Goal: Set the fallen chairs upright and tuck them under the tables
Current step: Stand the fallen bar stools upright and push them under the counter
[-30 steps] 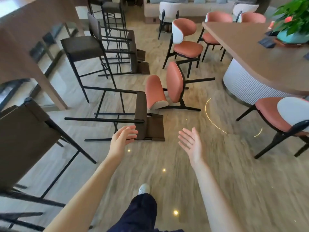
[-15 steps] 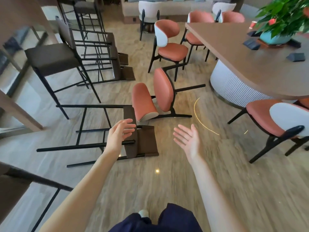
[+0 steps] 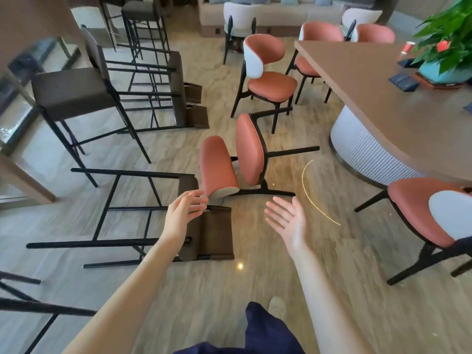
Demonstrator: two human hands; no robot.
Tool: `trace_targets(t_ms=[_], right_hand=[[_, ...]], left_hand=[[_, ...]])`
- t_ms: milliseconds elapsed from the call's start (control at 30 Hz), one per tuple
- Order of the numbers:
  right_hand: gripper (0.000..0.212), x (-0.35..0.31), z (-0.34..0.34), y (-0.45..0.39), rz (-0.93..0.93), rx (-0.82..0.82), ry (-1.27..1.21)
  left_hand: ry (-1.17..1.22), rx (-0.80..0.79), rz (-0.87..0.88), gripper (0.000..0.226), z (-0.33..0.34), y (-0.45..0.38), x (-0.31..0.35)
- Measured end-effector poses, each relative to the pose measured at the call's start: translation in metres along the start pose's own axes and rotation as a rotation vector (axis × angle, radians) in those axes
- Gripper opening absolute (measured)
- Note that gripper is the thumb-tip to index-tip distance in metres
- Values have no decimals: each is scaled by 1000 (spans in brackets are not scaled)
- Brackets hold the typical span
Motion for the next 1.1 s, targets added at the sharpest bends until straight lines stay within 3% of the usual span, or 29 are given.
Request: trace_targets(t_ms=[200,333,533,1000,1100], right_hand=[[46,-62,-14,-83,26,-98,80],[46,-100,-24,-139,21,-152,123],[47,-140,-28,-205,38,-212,169],[49,-144,49,-310,117,-373,315],[49,-145,79,-330,118,-401,352]], left_hand=[[62,80,-21,44,92,-21,-5],[113,163,-17,27,151,-37,-4],[143,257,-19,29,213,-55,-3],[177,498,-35,28,227,-125,-16],[213,543,-37,37,226,-149,-16]])
Point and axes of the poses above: each hand's wrist, its own y-axis away from the middle knuckle, its own z-axis out of the palm, x = y × z, the point moved 1 cm from there along -y, towards the middle knuckle, and after that the axes turned 12 degrees about x, right-handed, at the moved point
